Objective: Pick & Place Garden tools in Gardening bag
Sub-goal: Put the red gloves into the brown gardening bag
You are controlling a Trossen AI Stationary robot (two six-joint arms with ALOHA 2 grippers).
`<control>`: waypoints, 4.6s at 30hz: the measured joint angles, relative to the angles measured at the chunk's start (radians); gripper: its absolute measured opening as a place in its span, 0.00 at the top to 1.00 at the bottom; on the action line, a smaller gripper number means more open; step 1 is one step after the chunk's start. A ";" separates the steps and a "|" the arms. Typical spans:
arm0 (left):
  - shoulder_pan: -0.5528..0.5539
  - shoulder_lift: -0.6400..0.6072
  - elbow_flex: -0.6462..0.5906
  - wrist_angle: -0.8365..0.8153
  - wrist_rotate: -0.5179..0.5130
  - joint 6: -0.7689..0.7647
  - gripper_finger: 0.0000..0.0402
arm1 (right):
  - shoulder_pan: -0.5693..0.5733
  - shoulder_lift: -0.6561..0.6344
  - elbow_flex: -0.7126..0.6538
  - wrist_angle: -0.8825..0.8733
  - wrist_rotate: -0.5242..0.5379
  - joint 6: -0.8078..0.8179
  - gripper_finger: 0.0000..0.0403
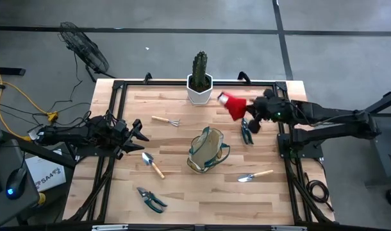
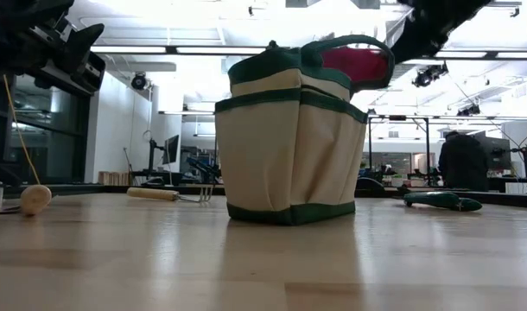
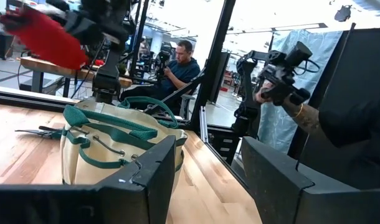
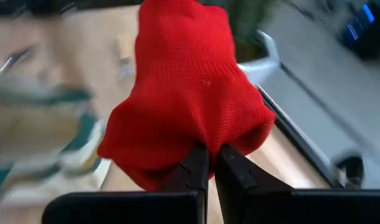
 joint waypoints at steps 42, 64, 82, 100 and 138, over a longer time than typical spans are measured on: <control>0.000 0.000 0.000 0.000 -0.004 0.000 0.55 | 0.184 0.419 0.000 0.543 -0.181 -0.869 0.99; 0.000 0.000 0.000 0.000 0.000 0.000 0.55 | 0.253 0.418 0.000 0.452 -0.131 -0.895 0.99; 0.000 0.000 0.000 0.000 -0.001 0.000 0.55 | 0.197 0.418 0.000 0.369 -0.268 -0.853 0.99; 0.000 0.000 0.000 0.000 -0.004 0.000 0.55 | 0.191 0.470 0.000 0.355 -0.346 -0.769 0.99; 0.000 0.000 0.000 0.000 -0.001 0.000 0.55 | 0.159 0.539 -0.001 0.400 -0.305 -0.520 0.67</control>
